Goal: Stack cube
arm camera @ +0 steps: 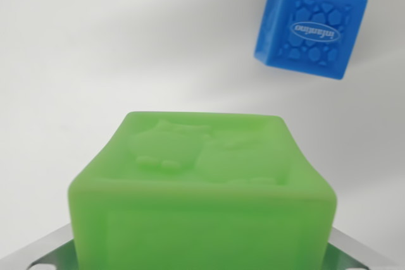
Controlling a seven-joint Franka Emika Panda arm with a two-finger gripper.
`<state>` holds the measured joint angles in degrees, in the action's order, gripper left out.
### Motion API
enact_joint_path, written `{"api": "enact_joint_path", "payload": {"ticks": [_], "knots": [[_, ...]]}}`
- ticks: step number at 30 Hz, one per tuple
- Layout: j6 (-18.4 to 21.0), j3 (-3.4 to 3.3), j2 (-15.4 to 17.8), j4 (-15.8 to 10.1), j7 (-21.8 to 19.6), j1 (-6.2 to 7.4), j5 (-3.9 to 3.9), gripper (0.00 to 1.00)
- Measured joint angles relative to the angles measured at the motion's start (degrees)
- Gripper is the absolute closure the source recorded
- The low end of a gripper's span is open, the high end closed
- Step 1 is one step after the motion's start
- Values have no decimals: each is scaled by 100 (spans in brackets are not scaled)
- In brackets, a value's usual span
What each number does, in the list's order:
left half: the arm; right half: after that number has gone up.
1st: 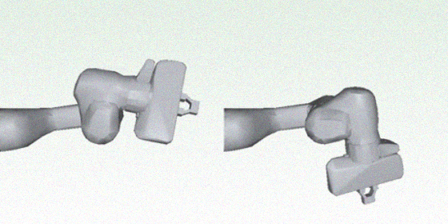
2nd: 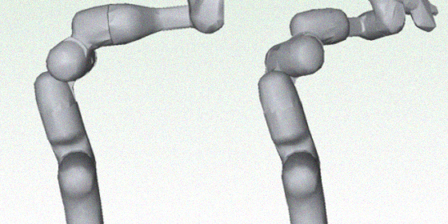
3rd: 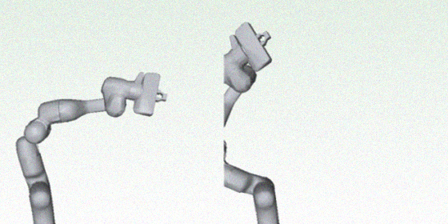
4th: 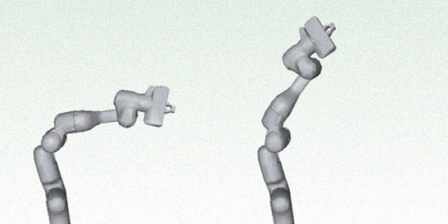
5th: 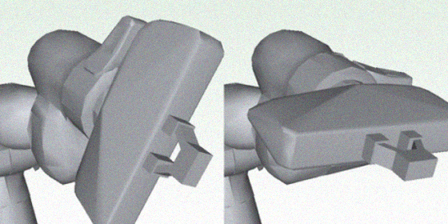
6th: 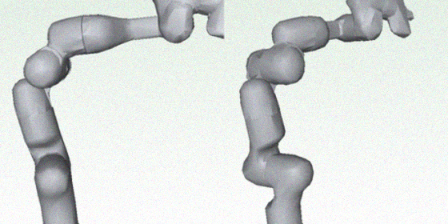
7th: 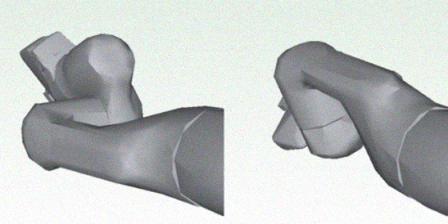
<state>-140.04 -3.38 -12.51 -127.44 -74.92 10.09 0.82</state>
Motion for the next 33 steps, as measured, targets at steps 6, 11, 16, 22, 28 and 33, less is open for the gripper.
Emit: {"api": "enact_joint_path", "payload": {"ticks": [6, 11, 16, 22, 28, 33], "knots": [[64, -51, 10, 54, -5, -67, 13, 100], [115, -88, 18, 97, -13, -121, 24, 100], [177, -133, 25, 152, -21, -174, 35, 100], [248, -179, 30, 215, -30, -236, 49, 100], [310, -229, 30, 282, -39, -292, 63, 100], [374, -278, 30, 341, -47, -339, 77, 100]]}}
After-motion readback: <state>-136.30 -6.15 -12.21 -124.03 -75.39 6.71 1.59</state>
